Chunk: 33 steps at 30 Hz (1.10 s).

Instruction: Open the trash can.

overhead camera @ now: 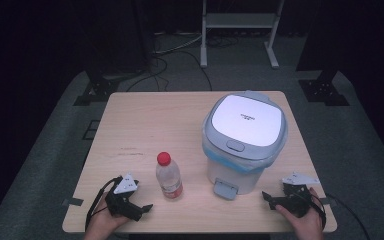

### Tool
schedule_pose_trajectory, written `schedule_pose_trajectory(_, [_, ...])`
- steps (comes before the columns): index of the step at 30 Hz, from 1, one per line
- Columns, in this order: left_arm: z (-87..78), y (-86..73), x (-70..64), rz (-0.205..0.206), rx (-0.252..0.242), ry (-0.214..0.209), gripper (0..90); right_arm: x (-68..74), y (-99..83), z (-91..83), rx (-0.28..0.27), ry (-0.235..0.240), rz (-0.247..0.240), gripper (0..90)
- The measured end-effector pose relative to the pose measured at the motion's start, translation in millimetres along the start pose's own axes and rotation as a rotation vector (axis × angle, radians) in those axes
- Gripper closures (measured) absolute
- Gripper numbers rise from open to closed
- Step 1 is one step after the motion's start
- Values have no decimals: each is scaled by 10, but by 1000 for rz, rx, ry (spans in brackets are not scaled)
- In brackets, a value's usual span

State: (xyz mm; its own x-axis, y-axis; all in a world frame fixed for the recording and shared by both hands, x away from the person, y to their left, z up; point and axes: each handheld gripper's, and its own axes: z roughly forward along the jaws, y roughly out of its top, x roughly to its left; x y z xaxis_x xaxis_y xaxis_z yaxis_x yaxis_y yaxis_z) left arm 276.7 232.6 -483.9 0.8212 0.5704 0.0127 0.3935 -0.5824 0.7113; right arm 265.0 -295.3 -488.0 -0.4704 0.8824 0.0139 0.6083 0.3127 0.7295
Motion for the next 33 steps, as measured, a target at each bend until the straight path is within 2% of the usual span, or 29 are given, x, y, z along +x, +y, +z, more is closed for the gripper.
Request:
schedule_pose_trajectory(10, [-20, -20, 25, 11, -2, -14, 0, -2, 8, 7, 0, 7, -7, 78])
schedule_pose_trajectory(11, [-20, -20, 25, 11, -2, -14, 0, 0, 6, 2, -7, 12, -13, 155])
schedule_pose_trajectory(12, [-20, -20, 25, 11, -2, -14, 0, 0, 6, 2, -7, 12, -13, 155])
schedule_pose_trajectory(13, [-20, -20, 26, 12, -1, -14, 0, 9, -4, -19, -28, 29, -26, 254])
schedule_pose_trajectory(14, [-20, -20, 26, 11, -1, -15, 0, 9, -4, -19, -28, 29, -26, 254])
schedule_pose_trajectory(15, [-20, -20, 26, 11, -1, -15, 0, 23, -16, -38, -40, 44, -42, 351])
schedule_pose_trajectory(18, [-20, -20, 27, 11, -1, -15, 0, 31, -23, -47, -48, 57, -51, 403])
schedule_pose_trajectory(21, [-20, -21, 26, 10, -2, -14, 0, 23, -34, -72, -54, 85, -52, 528])
schedule_pose_trajectory(27, [-22, -23, 22, 7, -1, -10, 0, 28, -32, -119, -60, 116, -51, 596])
schedule_pose_trajectory(33, [-24, -24, 19, 2, -1, -4, 0, 65, -16, -223, -84, 160, -53, 728])
